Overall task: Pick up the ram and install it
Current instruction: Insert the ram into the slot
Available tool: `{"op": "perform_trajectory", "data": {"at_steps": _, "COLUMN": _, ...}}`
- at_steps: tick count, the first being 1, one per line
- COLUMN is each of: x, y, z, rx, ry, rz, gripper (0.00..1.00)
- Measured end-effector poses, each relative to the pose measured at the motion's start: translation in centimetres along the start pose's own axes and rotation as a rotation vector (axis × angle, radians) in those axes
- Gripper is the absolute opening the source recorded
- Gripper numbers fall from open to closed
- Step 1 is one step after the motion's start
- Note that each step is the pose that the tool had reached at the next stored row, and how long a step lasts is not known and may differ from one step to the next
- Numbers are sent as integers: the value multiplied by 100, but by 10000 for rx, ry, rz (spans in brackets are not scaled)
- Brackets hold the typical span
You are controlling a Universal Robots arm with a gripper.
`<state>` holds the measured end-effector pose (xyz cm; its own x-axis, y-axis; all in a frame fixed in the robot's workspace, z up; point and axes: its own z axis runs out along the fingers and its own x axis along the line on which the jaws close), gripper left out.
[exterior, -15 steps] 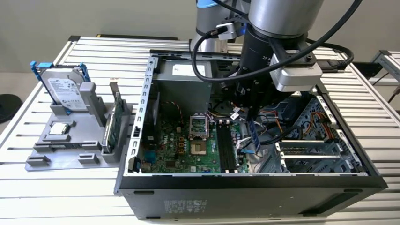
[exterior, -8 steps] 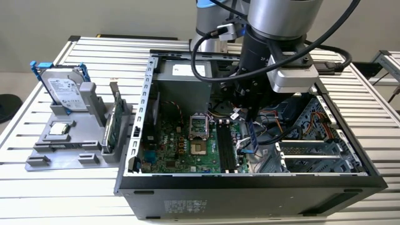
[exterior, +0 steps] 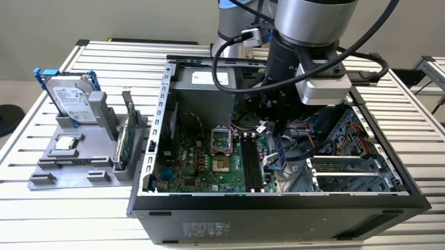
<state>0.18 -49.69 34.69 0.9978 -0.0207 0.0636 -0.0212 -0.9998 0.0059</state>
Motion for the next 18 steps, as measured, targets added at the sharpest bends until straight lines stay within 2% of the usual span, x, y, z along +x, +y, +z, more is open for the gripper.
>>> {"op": "perform_trajectory", "data": {"at_steps": 18, "x": -7, "y": -44, "z": 69, "rx": -1, "ry": -8, "rz": 1, "gripper": 0}}
